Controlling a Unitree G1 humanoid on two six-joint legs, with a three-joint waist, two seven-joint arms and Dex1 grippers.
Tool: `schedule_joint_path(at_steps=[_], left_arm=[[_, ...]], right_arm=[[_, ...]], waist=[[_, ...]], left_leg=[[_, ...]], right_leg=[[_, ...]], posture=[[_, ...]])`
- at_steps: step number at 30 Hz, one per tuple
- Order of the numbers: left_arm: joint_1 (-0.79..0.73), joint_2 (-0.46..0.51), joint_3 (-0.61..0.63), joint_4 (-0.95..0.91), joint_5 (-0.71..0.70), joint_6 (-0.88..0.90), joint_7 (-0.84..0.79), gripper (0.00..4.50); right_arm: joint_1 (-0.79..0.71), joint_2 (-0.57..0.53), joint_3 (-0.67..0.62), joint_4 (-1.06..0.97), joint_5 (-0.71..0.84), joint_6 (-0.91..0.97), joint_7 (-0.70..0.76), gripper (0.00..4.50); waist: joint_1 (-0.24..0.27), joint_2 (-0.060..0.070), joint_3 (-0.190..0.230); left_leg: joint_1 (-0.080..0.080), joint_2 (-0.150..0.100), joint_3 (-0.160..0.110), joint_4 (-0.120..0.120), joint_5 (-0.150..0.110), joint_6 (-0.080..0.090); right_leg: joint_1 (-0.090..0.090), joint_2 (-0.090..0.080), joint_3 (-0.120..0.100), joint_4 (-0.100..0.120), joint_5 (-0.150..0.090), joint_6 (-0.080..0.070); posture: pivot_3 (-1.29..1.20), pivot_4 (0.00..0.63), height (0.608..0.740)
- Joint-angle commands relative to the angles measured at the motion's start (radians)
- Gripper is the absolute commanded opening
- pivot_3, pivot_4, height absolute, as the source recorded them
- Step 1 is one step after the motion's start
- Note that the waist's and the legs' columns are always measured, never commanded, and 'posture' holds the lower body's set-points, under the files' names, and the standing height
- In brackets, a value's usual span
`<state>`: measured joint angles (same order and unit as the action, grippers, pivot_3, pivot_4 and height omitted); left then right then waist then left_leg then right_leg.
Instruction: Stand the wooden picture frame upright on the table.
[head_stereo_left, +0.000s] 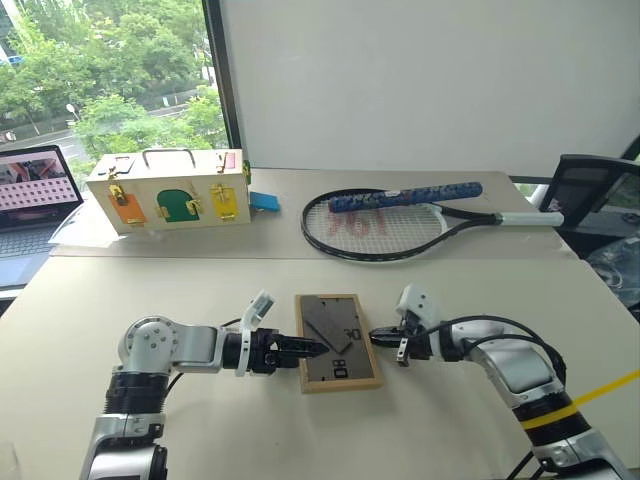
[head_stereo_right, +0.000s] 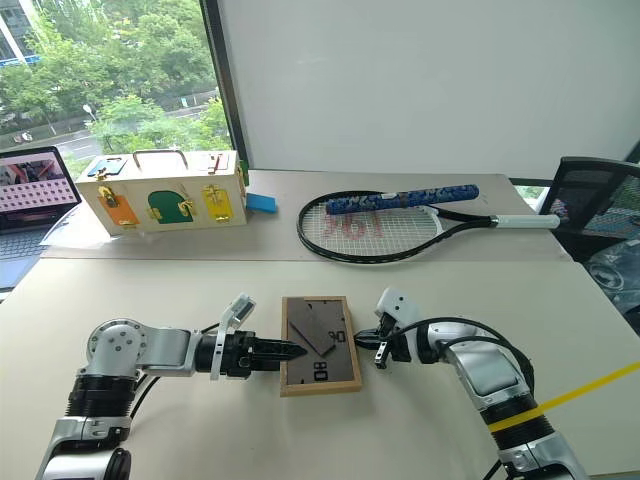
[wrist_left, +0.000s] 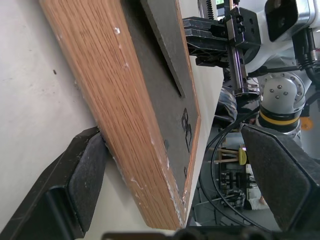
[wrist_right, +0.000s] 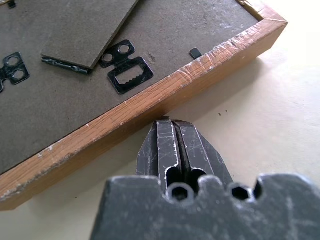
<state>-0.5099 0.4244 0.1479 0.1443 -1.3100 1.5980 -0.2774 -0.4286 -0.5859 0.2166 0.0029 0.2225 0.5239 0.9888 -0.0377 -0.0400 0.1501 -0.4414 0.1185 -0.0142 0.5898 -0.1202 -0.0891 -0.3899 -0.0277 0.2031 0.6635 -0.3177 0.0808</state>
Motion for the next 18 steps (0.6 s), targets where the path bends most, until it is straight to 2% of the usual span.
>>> schedule_joint_path(at_steps=[1, 3, 6, 7, 8, 13, 14, 18], left_arm=[[0.02, -0.01, -0.006, 0.003, -0.073, 0.016, 0.042, 4.47], [0.029, -0.005, 0.001, -0.003, -0.104, 0.016, 0.05, 4.47], [0.028, 0.026, 0.009, 0.001, -0.134, 0.016, 0.02, 3.72], [0.027, 0.034, 0.008, -0.001, -0.134, 0.016, 0.012, 3.43], [0.027, 0.044, 0.002, -0.011, -0.14, 0.016, -0.003, 2.92], [0.012, 0.057, -0.004, -0.019, -0.132, 0.016, -0.048, 1.29], [0.006, 0.053, -0.002, -0.014, -0.124, 0.016, -0.052, 1.15], [-0.011, 0.025, 0.004, 0.006, -0.084, -0.002, -0.05, 1.14]], right_arm=[[0.011, 0.011, 0.014, -0.029, 0.002, -0.006, 0.005, 0.0], [0.016, 0.01, 0.014, -0.03, -0.002, -0.006, 0.004, 0.0], [0.011, 0.015, 0.014, -0.025, -0.005, -0.005, 0.001, 0.0], [0.009, 0.017, 0.015, -0.024, -0.006, -0.004, 0.0, 0.0], [0.006, 0.02, 0.015, -0.022, -0.007, -0.004, -0.002, 0.0], [-0.003, 0.028, 0.015, -0.017, -0.008, -0.003, -0.005, 0.0], [-0.005, 0.029, 0.014, -0.018, -0.007, -0.002, -0.005, 0.0], [-0.009, 0.036, 0.003, -0.031, 0.005, 0.011, -0.01, 0.0]], waist=[[-0.003, 0.0, 0.0], [-0.004, 0.0, 0.0], [-0.006, 0.0, 0.0], [-0.007, 0.0, 0.0], [-0.008, 0.0, 0.0], [-0.009, 0.0, 0.0], [-0.009, 0.0, 0.0], [-0.008, 0.0, 0.0]], left_leg=[[0.0, 0.0, 0.0, 0.0, 0.0, 0.0], [0.0, 0.0, 0.0, 0.0, 0.0, 0.0], [0.0, 0.0, 0.0, 0.0, 0.0, 0.0], [0.0, 0.0, 0.0, -0.001, 0.0, 0.0], [0.0, 0.0, 0.0, -0.001, 0.0, -0.001], [0.0, 0.0, 0.0, -0.001, 0.0, -0.001], [0.0, 0.0, 0.0, -0.001, 0.0, -0.001], [0.0, 0.0, 0.0, -0.001, 0.0, -0.001]], right_leg=[[0.0, 0.0, 0.0, 0.0, 0.0, 0.0], [0.0, 0.0, 0.0, 0.0, 0.0, 0.0], [0.0, 0.0, 0.0, 0.0, 0.0, 0.0], [-0.001, 0.0, 0.0, 0.0, 0.0, 0.0], [-0.001, 0.0, 0.0, 0.0, 0.0, 0.0], [-0.001, 0.0, 0.0, 0.0, 0.0, 0.0], [-0.001, 0.0, 0.0, 0.0, 0.0, 0.0], [-0.001, 0.0, 0.0, 0.0, 0.0, 0.0]], posture=[[0.0, 0.15, 0.74], [0.0, 0.15, 0.74], [0.0, 0.15, 0.74], [0.0, 0.15, 0.74], [0.0, 0.15, 0.74], [0.0, 0.15, 0.74], [0.0, 0.15, 0.74], [0.0, 0.15, 0.74]])
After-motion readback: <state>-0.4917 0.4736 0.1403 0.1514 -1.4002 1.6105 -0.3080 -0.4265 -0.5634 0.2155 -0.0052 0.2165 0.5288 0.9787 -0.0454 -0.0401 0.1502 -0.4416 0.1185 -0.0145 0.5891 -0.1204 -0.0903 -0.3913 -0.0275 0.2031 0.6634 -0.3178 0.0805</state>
